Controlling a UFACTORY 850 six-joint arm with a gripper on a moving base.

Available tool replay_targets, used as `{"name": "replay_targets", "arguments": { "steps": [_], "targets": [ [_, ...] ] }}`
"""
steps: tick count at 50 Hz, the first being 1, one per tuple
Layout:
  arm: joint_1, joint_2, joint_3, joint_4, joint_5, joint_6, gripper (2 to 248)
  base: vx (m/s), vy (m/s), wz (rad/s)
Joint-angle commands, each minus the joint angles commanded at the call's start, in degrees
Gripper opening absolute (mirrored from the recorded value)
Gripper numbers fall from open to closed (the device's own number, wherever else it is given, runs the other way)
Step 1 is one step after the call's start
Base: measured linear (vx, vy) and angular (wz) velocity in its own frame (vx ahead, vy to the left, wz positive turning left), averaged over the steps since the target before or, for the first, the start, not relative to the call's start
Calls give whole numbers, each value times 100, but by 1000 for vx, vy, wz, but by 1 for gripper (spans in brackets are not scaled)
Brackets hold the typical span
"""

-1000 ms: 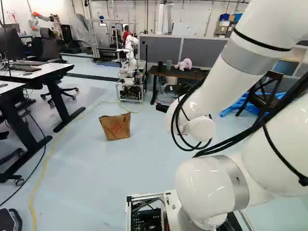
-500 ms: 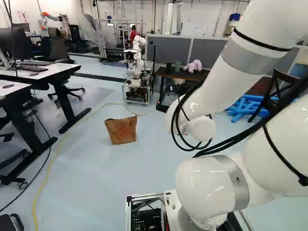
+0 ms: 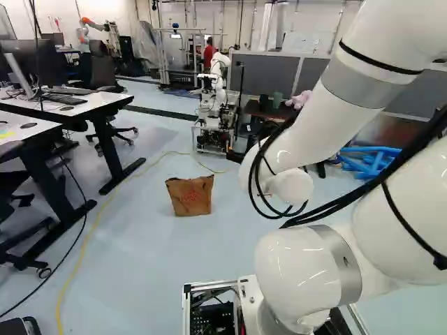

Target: Pick up the bag on the ground and place it on the table

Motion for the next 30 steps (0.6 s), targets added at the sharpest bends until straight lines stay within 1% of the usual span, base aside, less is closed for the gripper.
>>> {"name": "replay_targets", "arguments": {
  "steps": [30],
  "targets": [
    [0,0,0,0,0,0,247,210,130,-30]
  ]
}}
